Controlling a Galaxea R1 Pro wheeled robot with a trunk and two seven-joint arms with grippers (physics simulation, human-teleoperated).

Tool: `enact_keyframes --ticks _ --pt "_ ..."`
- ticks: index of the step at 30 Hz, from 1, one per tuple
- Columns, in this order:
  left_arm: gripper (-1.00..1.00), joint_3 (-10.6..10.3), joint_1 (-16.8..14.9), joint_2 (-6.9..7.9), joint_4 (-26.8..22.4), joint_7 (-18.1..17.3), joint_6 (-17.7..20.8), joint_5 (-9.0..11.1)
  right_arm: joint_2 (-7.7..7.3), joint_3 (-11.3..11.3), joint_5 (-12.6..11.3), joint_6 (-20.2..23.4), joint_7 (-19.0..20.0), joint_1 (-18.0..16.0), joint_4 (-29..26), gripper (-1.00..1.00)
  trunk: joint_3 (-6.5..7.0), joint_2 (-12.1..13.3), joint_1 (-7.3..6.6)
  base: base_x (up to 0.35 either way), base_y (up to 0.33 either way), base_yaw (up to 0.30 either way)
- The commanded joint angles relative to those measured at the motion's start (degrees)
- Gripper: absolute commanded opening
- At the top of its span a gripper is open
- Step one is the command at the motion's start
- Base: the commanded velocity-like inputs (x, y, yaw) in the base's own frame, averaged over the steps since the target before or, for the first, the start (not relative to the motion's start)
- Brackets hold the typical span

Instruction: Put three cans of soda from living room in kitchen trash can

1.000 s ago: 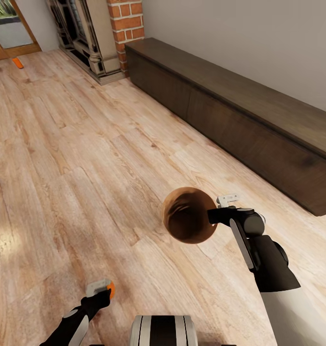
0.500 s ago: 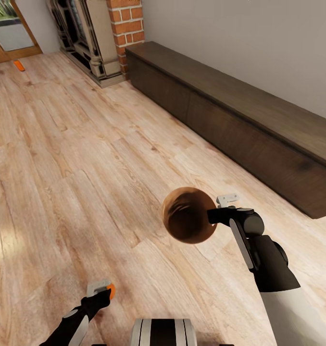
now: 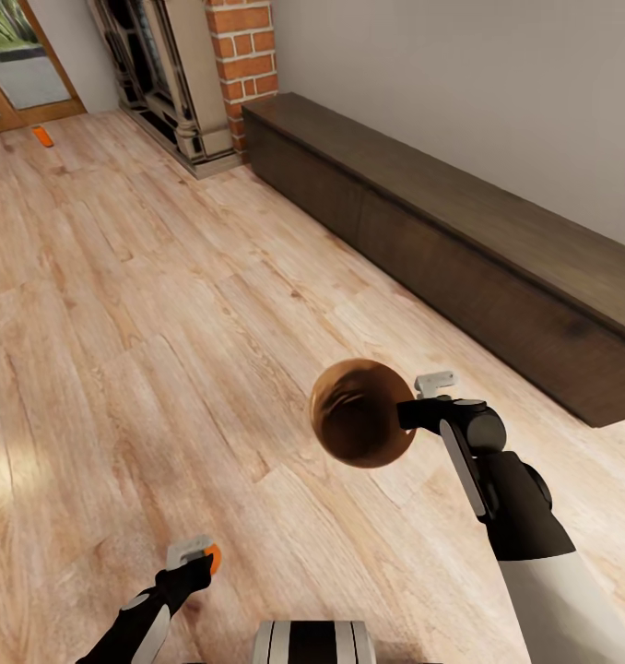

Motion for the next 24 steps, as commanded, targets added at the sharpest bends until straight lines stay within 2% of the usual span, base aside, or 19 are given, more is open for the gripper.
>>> enact_keyframes --ticks 1,24 --pt "-1.00 0.01 0.00 0.00 0.00 -0.04 0.00 -0.01 0.02 0.01 -1.12 0.00 0.25 0.00 -0.01 -1.00 0.28 0.42 -0.23 0.000 0.000 0.000" --pt "-1.00 0.01 0.00 0.00 -0.05 -0.05 0.00 -0.01 0.08 0.02 -1.12 0.00 0.30 0.00 -0.01 -1.00 6.58 9.64 -5.28 0.000 0.000 0.000"
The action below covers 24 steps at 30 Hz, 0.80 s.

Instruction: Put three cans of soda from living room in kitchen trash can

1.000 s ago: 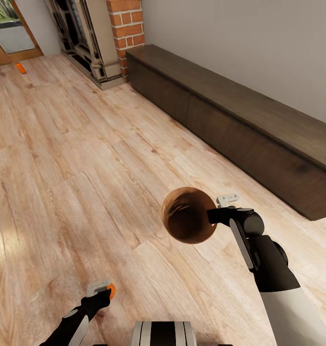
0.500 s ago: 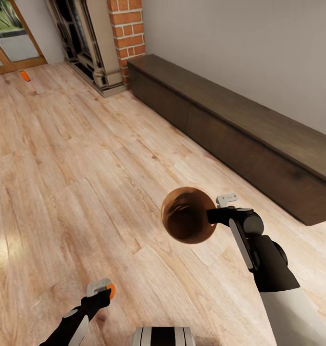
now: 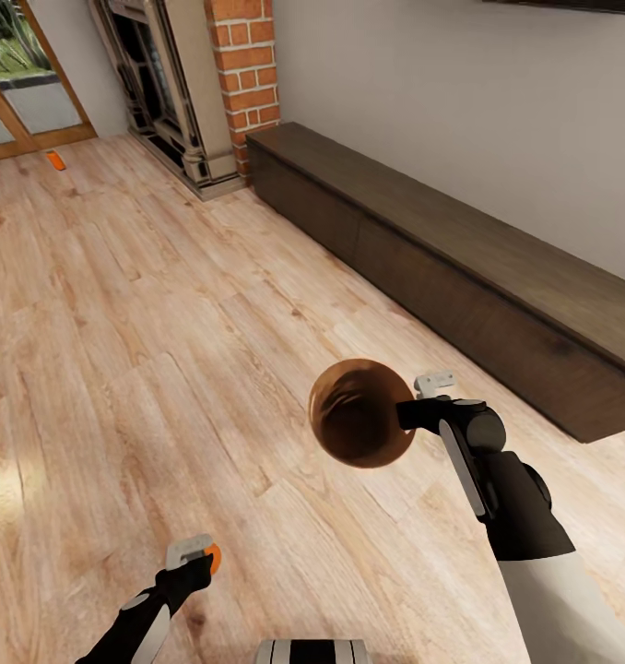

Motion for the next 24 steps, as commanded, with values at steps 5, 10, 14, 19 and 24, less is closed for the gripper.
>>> enact_keyframes --ticks 5,10,14,19,24 --pt "-1.00 0.01 0.00 0.00 0.01 -0.04 0.00 -0.01 0.01 0.04 -1.05 0.00 0.23 0.00 -0.01 -1.00 1.38 2.02 -1.11 0.000 0.000 0.000" --pt "-1.00 0.01 0.00 0.00 0.01 -0.04 0.00 -0.01 0.01 -0.03 -1.05 0.00 0.25 0.03 -0.01 -1.00 2.75 4.03 -2.21 0.000 0.000 0.000" --pt "-1.00 0.01 0.00 0.00 0.01 -0.04 0.00 -0.01 0.05 -0.04 -1.05 0.00 0.26 0.07 -0.01 -1.00 3.85 5.63 -3.09 0.000 0.000 0.000" --pt "-1.00 0.01 0.00 0.00 0.01 -0.04 0.00 -0.01 0.09 -0.04 -1.05 0.00 0.25 0.08 -0.01 -1.00 5.22 7.64 -4.18 0.000 0.000 0.000" --pt "-1.00 0.01 0.00 0.00 0.01 -0.04 0.00 -0.01 0.10 -0.07 -1.05 0.00 0.24 0.08 -0.01 -1.00 6.59 9.64 -5.28 0.000 0.000 0.000"
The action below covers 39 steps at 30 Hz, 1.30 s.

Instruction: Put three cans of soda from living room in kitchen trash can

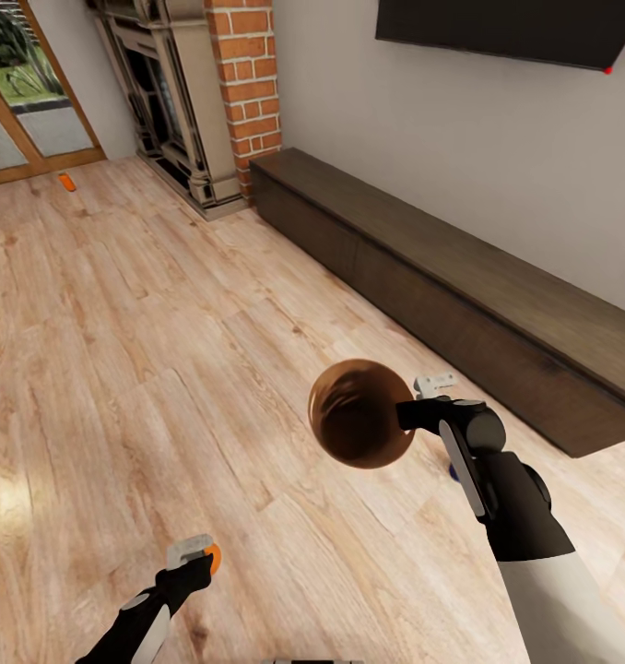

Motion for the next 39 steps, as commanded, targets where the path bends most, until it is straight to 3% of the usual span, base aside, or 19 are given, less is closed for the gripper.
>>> enact_keyframes --ticks 1,39 --pt "-1.00 0.01 0.00 0.00 0.01 -0.04 0.00 -0.01 0.01 0.00 -1.05 0.00 0.26 -0.01 -0.01 -1.00 0.29 0.42 -0.23 0.000 0.000 0.000" --pt "-1.00 0.01 0.00 0.00 -0.08 -0.04 0.00 -0.01 0.01 -0.05 -1.05 -0.08 0.26 -0.01 0.08 -1.00 10.72 15.66 -8.58 0.000 0.000 -0.092"
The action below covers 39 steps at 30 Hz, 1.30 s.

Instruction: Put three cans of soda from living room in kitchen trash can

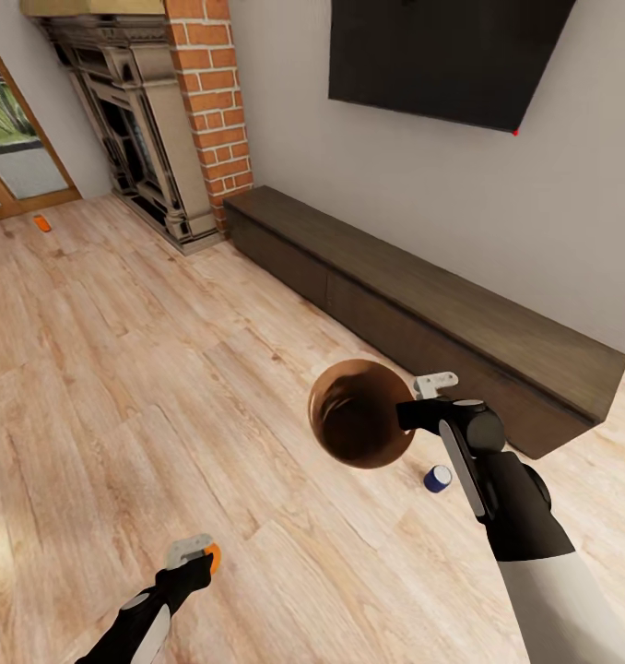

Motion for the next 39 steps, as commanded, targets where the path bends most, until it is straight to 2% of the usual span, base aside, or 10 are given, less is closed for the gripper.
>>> enact_keyframes --ticks 1,39 --pt "-1.00 0.00 0.00 0.00 0.01 -0.05 0.00 -0.01 0.01 0.01 -0.96 0.00 0.26 -0.01 -0.01 -1.00 0.29 0.42 -0.23 0.000 0.000 -0.102" --pt "-1.00 0.00 0.00 0.00 -0.17 -0.05 0.02 0.01 0.01 -0.03 -0.96 -0.01 0.27 0.08 0.05 -1.00 10.72 15.66 -8.58 0.000 0.000 -0.054"
